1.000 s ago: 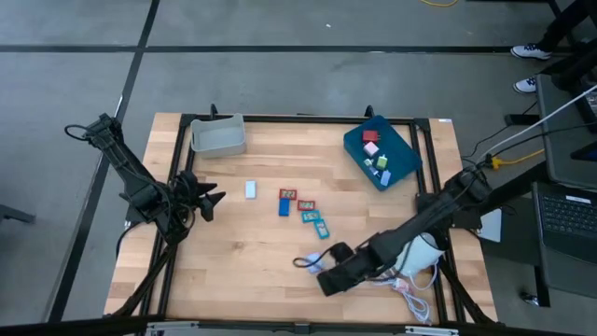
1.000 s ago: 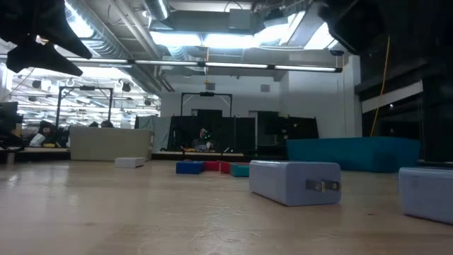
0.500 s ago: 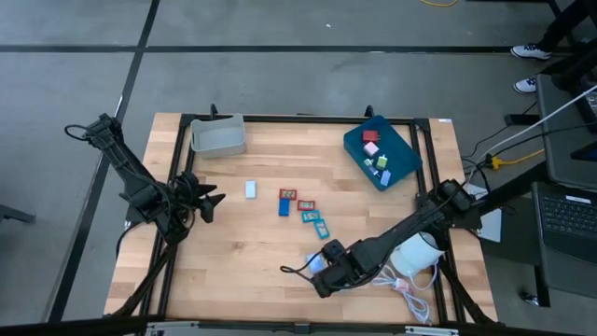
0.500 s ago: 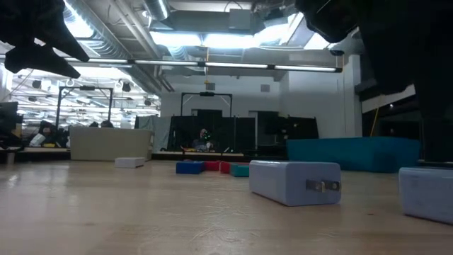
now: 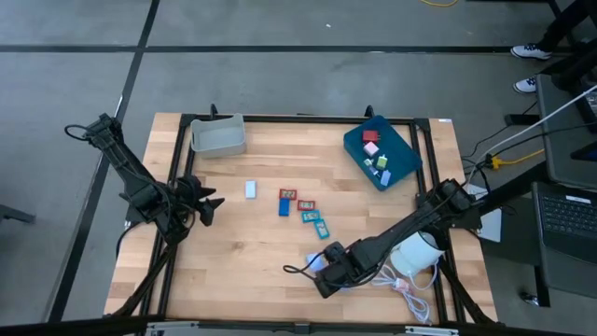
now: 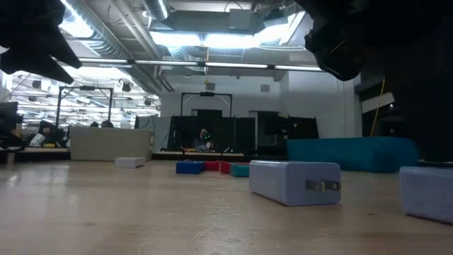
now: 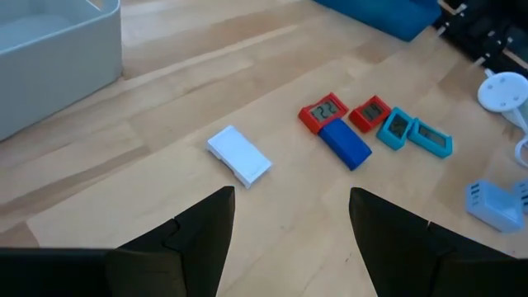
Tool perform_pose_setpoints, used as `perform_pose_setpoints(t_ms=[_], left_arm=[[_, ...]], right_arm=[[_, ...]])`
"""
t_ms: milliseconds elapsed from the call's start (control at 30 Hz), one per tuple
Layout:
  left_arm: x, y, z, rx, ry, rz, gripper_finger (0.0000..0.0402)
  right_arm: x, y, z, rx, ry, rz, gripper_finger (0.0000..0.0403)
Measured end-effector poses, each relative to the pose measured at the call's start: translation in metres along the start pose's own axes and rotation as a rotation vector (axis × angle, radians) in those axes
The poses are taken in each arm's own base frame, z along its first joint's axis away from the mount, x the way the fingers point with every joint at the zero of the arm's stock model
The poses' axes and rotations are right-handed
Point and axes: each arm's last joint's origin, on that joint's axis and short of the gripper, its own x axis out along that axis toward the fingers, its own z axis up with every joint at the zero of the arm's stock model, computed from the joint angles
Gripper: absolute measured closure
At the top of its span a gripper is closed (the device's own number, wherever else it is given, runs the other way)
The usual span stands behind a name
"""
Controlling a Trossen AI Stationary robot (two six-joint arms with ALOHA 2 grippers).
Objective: Pick & Place Office items
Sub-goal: Put the bottom sky blue charger adapter into the blue bin
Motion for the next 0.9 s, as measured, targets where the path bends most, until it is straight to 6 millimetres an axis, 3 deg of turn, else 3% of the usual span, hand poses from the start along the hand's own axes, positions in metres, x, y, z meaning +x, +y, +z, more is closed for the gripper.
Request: perform_pose_setpoints(t_ms=[500,900], left_arm=[[-0.004,0.002,0.001,0.003,-0.008,-0.032,0.0167],[-0.004,0.002,0.001,0.006,-0.02,-0.031,0.0167]], right_arm=[[0.003,-0.002,0.001,-0.031,0.006,-0.012,0.0103],[0.025,-0.017,0.009,0.012,0.031,-0.023,0.0103]])
